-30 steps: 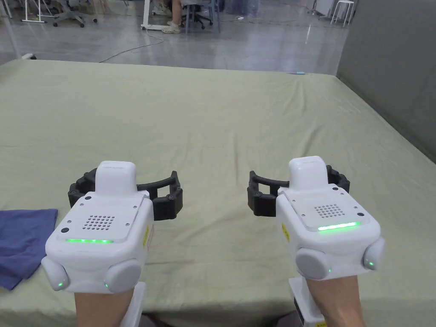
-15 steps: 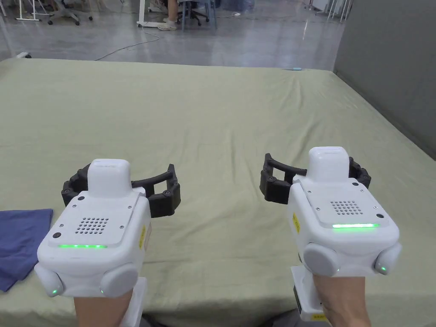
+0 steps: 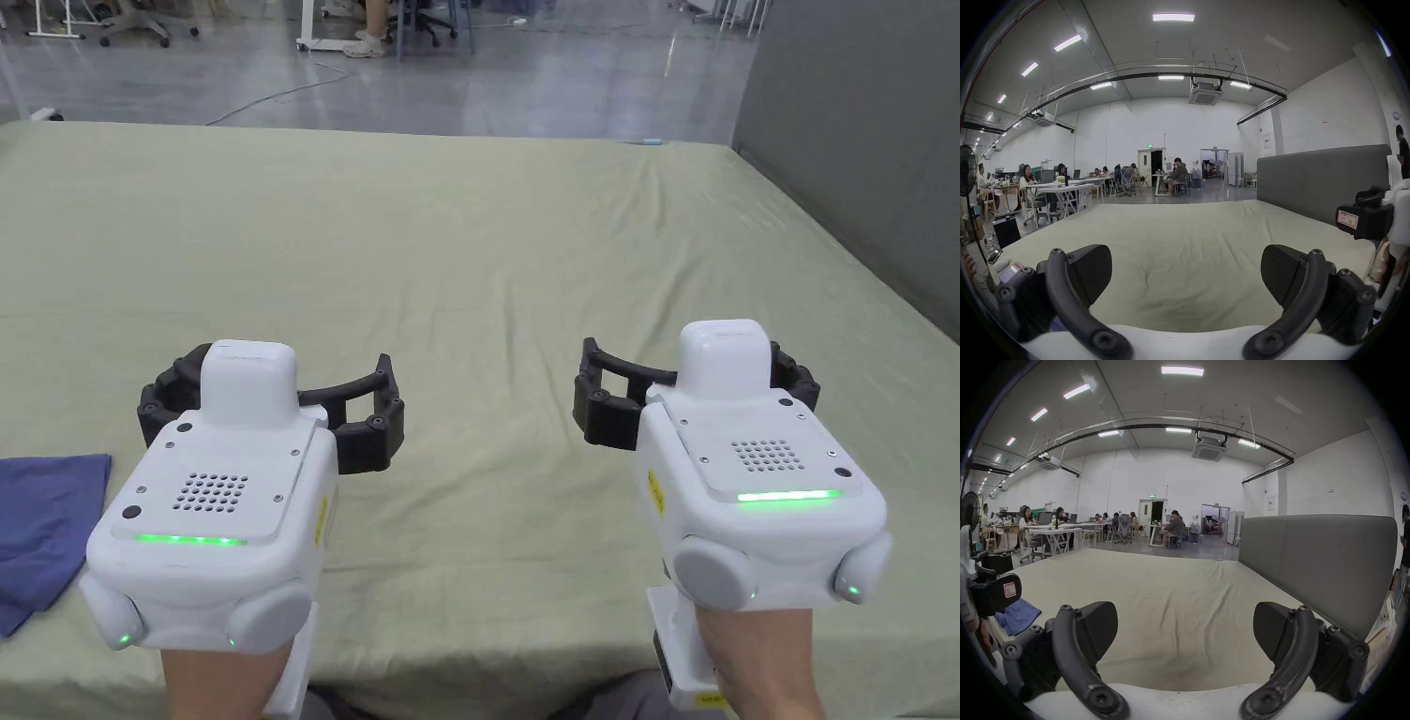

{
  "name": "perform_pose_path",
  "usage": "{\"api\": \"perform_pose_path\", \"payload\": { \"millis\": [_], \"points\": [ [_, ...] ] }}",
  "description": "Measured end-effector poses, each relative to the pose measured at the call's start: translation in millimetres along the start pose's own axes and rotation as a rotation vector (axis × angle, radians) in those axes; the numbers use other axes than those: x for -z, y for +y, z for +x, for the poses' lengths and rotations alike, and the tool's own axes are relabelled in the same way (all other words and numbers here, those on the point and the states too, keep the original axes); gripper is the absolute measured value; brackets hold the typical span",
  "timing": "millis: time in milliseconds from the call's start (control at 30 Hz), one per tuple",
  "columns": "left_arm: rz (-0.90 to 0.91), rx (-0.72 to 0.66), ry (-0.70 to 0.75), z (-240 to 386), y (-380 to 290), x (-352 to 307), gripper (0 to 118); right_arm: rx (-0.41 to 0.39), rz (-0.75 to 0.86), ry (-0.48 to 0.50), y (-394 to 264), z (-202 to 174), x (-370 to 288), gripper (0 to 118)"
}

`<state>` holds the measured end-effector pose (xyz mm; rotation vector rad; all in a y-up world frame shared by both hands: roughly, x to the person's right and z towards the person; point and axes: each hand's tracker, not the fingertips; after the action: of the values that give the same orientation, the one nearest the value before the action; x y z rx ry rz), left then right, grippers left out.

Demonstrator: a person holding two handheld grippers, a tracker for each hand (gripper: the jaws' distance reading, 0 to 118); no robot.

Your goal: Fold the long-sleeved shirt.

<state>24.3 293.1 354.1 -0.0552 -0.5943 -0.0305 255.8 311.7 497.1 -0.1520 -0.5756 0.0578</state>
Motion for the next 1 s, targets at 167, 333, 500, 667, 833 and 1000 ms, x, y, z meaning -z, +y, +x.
{"api": "perform_pose_path", "payload": {
  "millis": [167, 333, 500, 667, 833, 1000],
  "points": [
    [-0.003, 0.002, -0.008, 0.9, 0.6, 0.8, 118, 0.011, 0.001, 0.000, -1.2, 0.7, -0.2, 112],
    [-0.003, -0.001, -0.011, 1.5, 0.3, 1.5, 118, 0.018, -0.001, 0.003, -2.1, 1.9, 0.1, 112],
    [-0.004, 0.005, -0.007, 2.0, -0.4, 2.1, 118, 0.012, -0.006, -0.001, -2.4, 2.7, 1.5, 112],
    [-0.010, -0.003, -0.012, 2.7, -0.5, 2.8, 118, 0.009, -0.006, -0.005, -3.7, 2.3, 2.1, 112],
    [-0.006, 0.004, -0.023, 3.5, -1.3, 1.9, 118, -0.002, -0.008, -0.018, -5.4, 1.9, 2.4, 112],
    [-0.009, 0.006, -0.013, 4.1, -1.6, 2.5, 118, -0.002, -0.003, -0.022, -5.2, 3.2, 2.7, 112]
  ]
}}
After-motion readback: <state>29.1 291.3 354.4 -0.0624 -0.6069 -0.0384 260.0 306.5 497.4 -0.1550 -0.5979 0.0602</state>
